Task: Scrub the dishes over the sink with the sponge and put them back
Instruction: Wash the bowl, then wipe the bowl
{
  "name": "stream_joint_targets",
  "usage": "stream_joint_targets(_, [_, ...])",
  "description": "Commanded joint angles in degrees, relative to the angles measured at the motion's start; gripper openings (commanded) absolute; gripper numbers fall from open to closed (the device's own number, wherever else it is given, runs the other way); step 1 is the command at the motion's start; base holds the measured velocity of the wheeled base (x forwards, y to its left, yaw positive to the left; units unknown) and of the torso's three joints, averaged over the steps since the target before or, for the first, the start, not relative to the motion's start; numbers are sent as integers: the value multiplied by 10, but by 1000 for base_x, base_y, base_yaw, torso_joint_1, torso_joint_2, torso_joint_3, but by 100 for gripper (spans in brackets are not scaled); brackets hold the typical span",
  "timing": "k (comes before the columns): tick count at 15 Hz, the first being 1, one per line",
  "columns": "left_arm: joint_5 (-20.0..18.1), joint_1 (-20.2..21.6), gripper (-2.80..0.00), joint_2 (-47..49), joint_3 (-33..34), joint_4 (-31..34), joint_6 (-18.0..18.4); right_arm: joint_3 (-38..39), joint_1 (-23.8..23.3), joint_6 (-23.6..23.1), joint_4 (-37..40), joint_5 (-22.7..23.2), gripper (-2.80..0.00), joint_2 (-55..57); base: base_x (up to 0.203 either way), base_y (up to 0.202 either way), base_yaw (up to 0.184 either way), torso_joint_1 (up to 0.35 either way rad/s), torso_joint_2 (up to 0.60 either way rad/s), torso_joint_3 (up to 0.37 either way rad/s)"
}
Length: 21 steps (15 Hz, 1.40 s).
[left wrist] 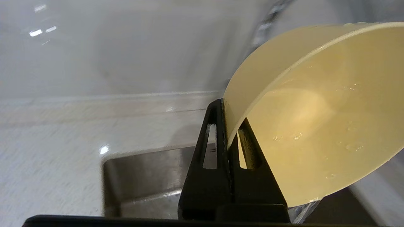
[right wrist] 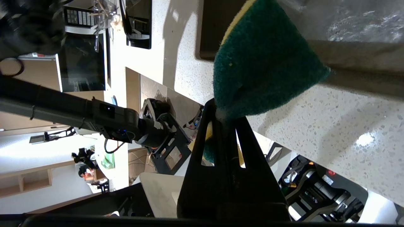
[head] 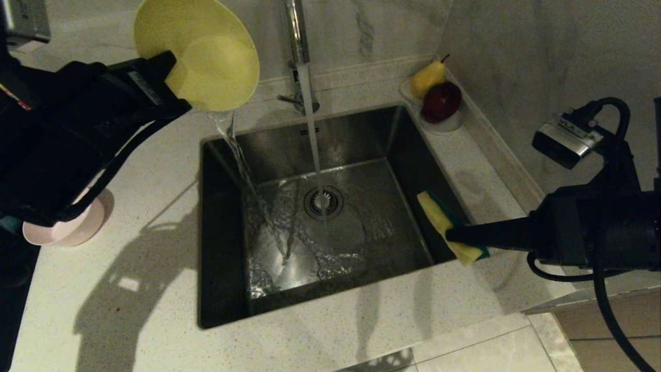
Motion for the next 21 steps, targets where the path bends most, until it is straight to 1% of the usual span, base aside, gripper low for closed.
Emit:
stream_joint_targets(1, [-28, 0, -280, -54, 22, -5, 1, 3, 0, 2, 1, 3, -280, -2, 0, 0, 0, 0, 0, 0])
stream_joint_targets(6, [-32, 0, -280, -65, 29, 2, -5, 5, 2, 5, 4, 3, -280, -24, 0, 0, 0, 0, 0, 0])
stream_joint_targets(7, [-33, 0, -280, -65, 27, 10, -6, 6, 2, 5, 6, 3, -280, -29, 0, 0, 0, 0, 0, 0])
stream_joint_targets(8, [-33, 0, -280, -64, 22, 44, -7, 8, 2, 4, 6, 3, -280, -35, 0, 0, 0, 0, 0, 0])
stream_joint_targets(9, [-31, 0, -280, -65, 14, 116, -13, 11, 6, 3, 5, 3, -280, -45, 0, 0, 0, 0, 0, 0])
stream_joint_targets(10, [-32, -1, -280, -67, 2, 211, -36, 12, 9, 2, 2, 4, -280, -51, 0, 0, 0, 0, 0, 0])
stream_joint_targets(11, [-33, -2, -280, -68, -13, 289, -76, 12, 11, 1, 1, 5, -280, -58, 0, 0, 0, 0, 0, 0])
stream_joint_targets(12, [-35, -13, -280, -67, -33, 359, -112, 10, 12, -1, 1, 8, -280, -60, 0, 0, 0, 0, 0, 0])
stream_joint_targets(13, [-34, -36, -280, -63, -50, 411, -132, 9, 16, -1, 0, 12, -280, -61, 0, 0, 0, 0, 0, 0])
stream_joint_targets(14, [-33, -47, -280, -55, -59, 454, -147, 8, 21, -2, 0, 15, -280, -61, 0, 0, 0, 0, 0, 0])
stream_joint_targets(16, [-30, -79, -280, -41, -63, 490, -182, 8, 41, -6, -1, 18, -280, -60, 0, 0, 0, 0, 0, 0])
stream_joint_targets(18, [-19, -100, -280, -13, -59, 494, -189, 1, 62, -12, -1, 18, -280, -51, 0, 0, 0, 0, 0, 0])
stream_joint_targets(20, [23, -127, -280, 25, -65, 487, -189, -14, 84, -14, -1, 18, -280, -39, 0, 0, 0, 0, 0, 0])
stream_joint_targets(21, [47, -148, -280, 40, -77, 482, -189, -24, 91, -14, -1, 17, -280, -29, 0, 0, 0, 0, 0, 0])
